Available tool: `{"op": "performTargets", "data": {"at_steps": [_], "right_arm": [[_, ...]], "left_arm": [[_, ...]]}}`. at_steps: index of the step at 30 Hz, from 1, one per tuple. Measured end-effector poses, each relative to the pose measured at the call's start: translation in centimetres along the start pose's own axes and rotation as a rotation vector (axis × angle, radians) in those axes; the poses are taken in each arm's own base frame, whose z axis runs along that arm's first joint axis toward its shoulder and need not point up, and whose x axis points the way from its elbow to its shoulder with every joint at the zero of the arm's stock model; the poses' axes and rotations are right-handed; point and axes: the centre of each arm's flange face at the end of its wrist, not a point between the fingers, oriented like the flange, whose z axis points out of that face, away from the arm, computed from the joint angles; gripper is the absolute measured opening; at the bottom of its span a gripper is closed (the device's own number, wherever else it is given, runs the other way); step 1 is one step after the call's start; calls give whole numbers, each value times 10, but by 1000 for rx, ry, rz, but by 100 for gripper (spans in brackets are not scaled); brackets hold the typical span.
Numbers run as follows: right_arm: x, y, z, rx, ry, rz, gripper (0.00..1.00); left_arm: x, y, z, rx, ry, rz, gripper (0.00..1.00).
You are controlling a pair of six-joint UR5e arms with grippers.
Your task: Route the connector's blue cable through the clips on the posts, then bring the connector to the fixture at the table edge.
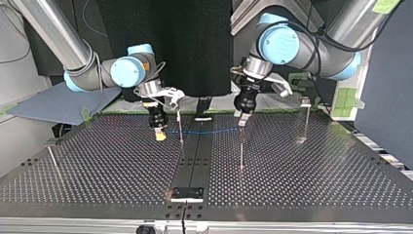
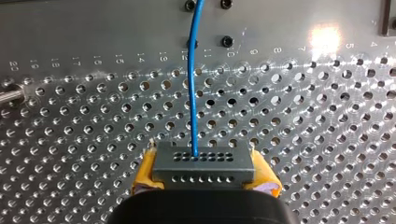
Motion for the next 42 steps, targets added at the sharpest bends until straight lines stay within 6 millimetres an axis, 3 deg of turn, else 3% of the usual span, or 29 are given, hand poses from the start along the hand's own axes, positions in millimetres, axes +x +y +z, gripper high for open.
{"op": "performTargets", "data": {"at_steps": [15,21,30,42], "right_arm": [[-1,0,0,0,-2,1,0],[-2,0,1,0,-1,1,0],[-3,0,0,-1,-6,0,0],[-3,2,0,-3,-7,-2,0]], "left_arm": [[12,-49,28,0,-21,-11,100],[33,-66,30,-9,7,-10,100],[54,-57,39,-95,19,10,100],[38,-52,51,-174,-73,-2,100]]}}
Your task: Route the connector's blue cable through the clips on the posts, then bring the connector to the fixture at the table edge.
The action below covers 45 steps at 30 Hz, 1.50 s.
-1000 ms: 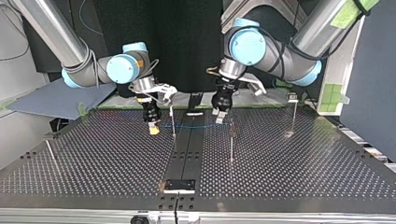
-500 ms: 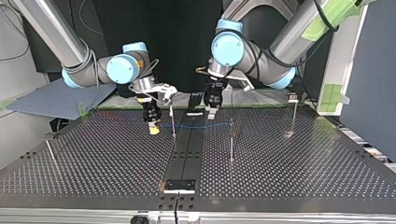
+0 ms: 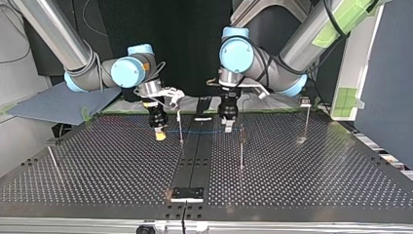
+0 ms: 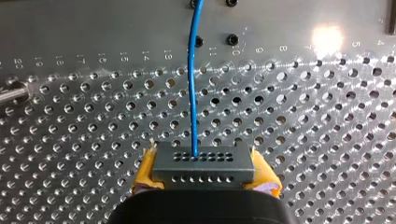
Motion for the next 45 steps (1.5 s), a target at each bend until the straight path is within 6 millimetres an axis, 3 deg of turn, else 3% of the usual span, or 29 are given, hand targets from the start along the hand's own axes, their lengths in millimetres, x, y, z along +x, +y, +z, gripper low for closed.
{"op": "performTargets", "data": {"at_steps": [14,20,38,39,40,41,42,43,44,45], "right_arm": [[0,-1,0,1,-1,0,0],[0,-1,0,2,-1,-1,0],[-2,-1,0,2,-6,-2,0],[-2,-1,-1,2,-6,-2,0],[-2,-1,-1,2,-7,-2,0],[-2,-1,-1,2,-7,-2,0],[-2,-1,-1,2,-7,-2,0],[-2,-1,-1,2,-8,-2,0],[-2,-1,-1,2,-8,-2,0],[-2,-1,-1,2,-8,-2,0]], "left_arm": [[7,-4,19,-11,5,33,100],[1,-4,29,-28,-15,22,100],[-3,2,35,-43,-28,31,100],[-4,2,35,-45,-30,30,96],[-4,2,36,-46,-32,29,74],[-4,2,36,-47,-35,29,74],[-4,2,36,-47,-37,28,58],[-4,2,36,-48,-39,28,35],[-5,2,36,-49,-40,28,35],[-5,3,36,-50,-41,28,20]]}}
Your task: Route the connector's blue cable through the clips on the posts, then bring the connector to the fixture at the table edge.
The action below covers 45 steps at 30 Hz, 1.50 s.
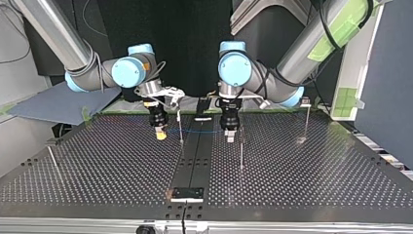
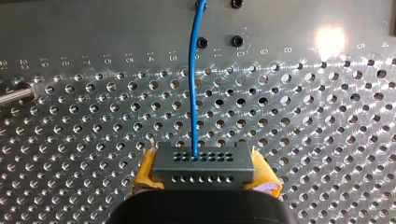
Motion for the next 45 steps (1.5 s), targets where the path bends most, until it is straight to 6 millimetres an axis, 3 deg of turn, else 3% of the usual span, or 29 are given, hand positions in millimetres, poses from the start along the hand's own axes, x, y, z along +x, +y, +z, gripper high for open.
{"op": "performTargets", "data": {"at_steps": [1,3,25,36,45], "right_arm": [[0,0,0,0,0,0,0],[0,0,0,0,0,-1,0],[-2,0,-1,0,-16,-1,0],[-11,3,-11,-56,-78,-17,0],[-38,14,-23,-83,-94,-16,0]], "left_arm": [[0,0,0,-2,-1,0,4],[0,1,0,-10,-2,0,0],[3,2,-2,-8,8,14,0],[22,1,-17,9,36,47,0],[48,-6,-24,47,61,59,0]]}}
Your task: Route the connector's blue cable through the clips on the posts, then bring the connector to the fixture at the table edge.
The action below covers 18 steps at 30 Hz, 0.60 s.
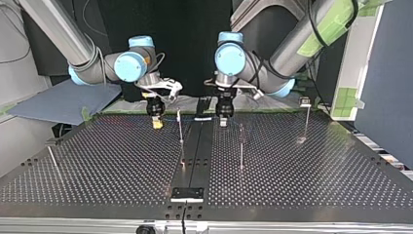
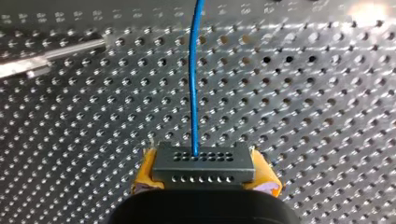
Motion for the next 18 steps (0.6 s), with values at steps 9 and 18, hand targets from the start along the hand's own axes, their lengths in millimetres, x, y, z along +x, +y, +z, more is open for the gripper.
{"op": "performTargets", "data": {"at_steps": [9,18], "right_arm": [[-21,4,-10,-6,-29,-6,0],[-44,12,-20,-19,-39,-9,0]], "left_arm": [[21,-10,-1,13,16,0,0],[57,-22,-4,30,54,15,0]]}}
